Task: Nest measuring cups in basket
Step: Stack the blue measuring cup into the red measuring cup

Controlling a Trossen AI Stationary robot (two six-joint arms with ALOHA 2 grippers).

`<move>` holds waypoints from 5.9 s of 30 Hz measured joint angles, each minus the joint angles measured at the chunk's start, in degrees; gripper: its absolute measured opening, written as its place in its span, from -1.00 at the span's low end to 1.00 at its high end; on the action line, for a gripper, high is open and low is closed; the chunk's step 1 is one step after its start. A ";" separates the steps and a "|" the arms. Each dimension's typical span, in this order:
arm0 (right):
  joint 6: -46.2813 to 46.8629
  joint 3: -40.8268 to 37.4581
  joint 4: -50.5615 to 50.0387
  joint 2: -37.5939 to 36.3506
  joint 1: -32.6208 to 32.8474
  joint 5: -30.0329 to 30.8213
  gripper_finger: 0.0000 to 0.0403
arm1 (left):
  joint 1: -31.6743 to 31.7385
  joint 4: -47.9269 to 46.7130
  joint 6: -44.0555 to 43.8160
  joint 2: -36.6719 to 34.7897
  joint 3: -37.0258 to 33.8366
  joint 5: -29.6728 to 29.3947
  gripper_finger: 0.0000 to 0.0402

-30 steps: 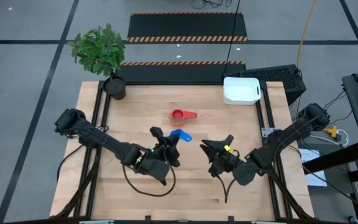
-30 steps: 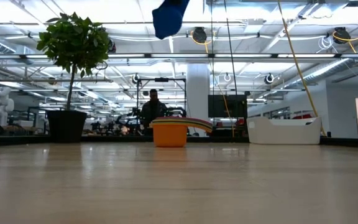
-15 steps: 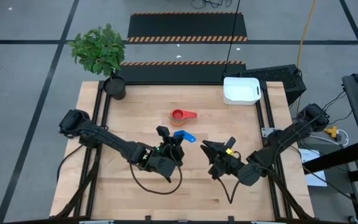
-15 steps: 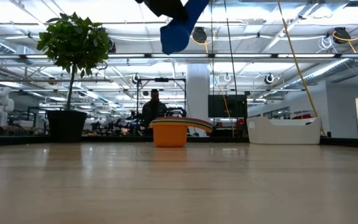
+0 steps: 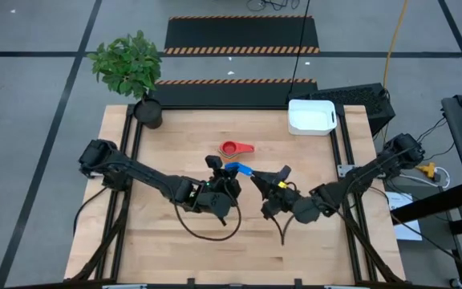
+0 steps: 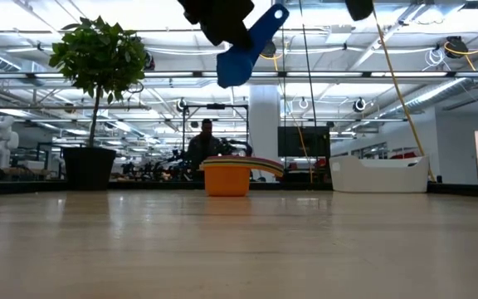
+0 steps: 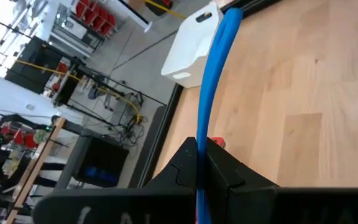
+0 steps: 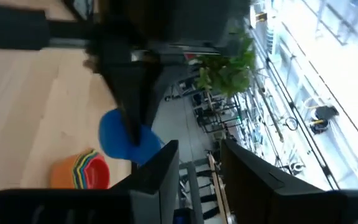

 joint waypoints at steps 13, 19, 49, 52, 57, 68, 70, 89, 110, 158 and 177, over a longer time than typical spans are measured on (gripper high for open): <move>6.54 -0.03 -8.41 0.02 -7.78 -11.58 -0.20 | 2.44 -6.37 -3.44 0.00 0.00 0.43 -0.97; 7.76 -0.03 -9.59 0.02 -10.44 -14.72 -0.07 | 2.65 -6.96 -3.79 0.00 0.00 0.43 -0.97; 8.64 -0.03 -12.30 0.02 -12.72 -19.12 -0.81 | 2.97 -9.44 -5.41 0.00 0.00 0.43 -0.98; 8.55 -0.03 -13.20 0.02 -12.73 -19.14 -0.77 | 2.97 -9.41 -5.42 0.00 0.00 0.43 -0.97; 8.98 -0.03 -13.14 0.02 -13.37 -19.12 -0.63 | 2.97 -9.41 -5.22 0.00 0.00 0.81 -0.98; 9.97 -0.03 -12.76 0.02 -13.84 -20.52 -0.65 | 2.97 -9.39 -5.14 0.00 0.00 1.09 -0.97; 9.96 -0.03 -12.77 0.02 -13.84 -20.59 -0.68 | 2.97 -9.39 -5.12 0.00 0.00 1.09 -0.96; 10.19 -0.03 -12.72 0.02 -13.84 -20.41 -0.99 | 2.97 -9.33 -4.88 0.00 0.00 1.07 -0.85; 9.29 -5.81 -12.18 -1.33 -22.42 -26.03 -1.00 | 0.98 -27.08 -26.91 -3.83 0.04 -7.29 -0.09; -1.69 -22.33 43.07 15.89 -48.80 -77.25 -1.00 | -2.05 -36.65 -40.70 -4.98 0.00 -4.79 -0.24; -1.92 -22.33 41.67 15.28 -50.01 -74.13 -1.00 | -2.14 -36.65 -40.92 -4.96 0.00 -4.77 -0.24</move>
